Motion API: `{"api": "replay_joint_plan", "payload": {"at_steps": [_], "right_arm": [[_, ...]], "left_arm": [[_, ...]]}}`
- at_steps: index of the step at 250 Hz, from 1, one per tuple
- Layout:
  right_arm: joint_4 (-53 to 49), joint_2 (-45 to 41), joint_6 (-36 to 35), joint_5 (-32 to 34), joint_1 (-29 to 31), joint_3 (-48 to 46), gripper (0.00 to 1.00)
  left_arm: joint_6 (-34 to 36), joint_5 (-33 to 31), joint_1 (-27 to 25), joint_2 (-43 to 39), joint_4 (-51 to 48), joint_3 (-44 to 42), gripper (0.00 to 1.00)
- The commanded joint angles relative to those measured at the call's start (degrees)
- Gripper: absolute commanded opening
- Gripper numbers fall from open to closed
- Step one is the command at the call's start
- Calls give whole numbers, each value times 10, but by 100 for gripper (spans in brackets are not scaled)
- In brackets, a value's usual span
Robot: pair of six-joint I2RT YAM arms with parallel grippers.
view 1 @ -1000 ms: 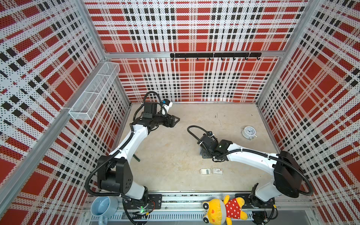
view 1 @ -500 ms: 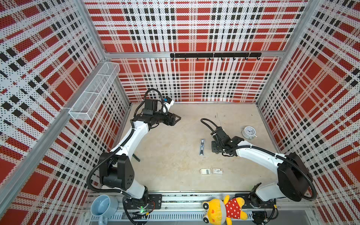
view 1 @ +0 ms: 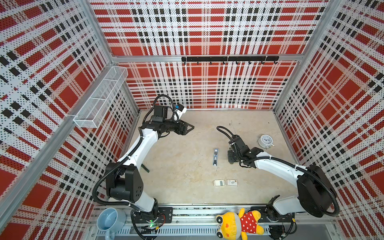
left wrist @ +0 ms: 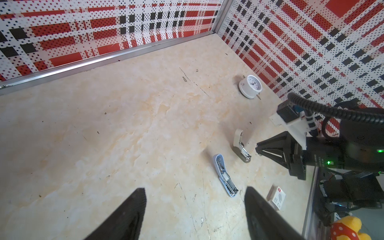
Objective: Load the staples into the stapler
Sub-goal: 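Lower the staple strip into the cream stapler's channel with the right gripper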
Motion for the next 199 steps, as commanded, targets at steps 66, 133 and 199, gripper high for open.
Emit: {"api": "replay_joint_plan", "payload": {"at_steps": [66, 133, 199], "right_arm": [[43, 39, -10, 1, -5, 8, 7], [47, 44, 6, 16, -5, -1, 7], [60, 61, 16, 20, -5, -2, 7]], "left_arm": [[-8, 11, 6, 8, -5, 7, 77], [-6, 12, 7, 10, 1, 1, 77], [-6, 13, 7, 16, 4, -1, 77]]}}
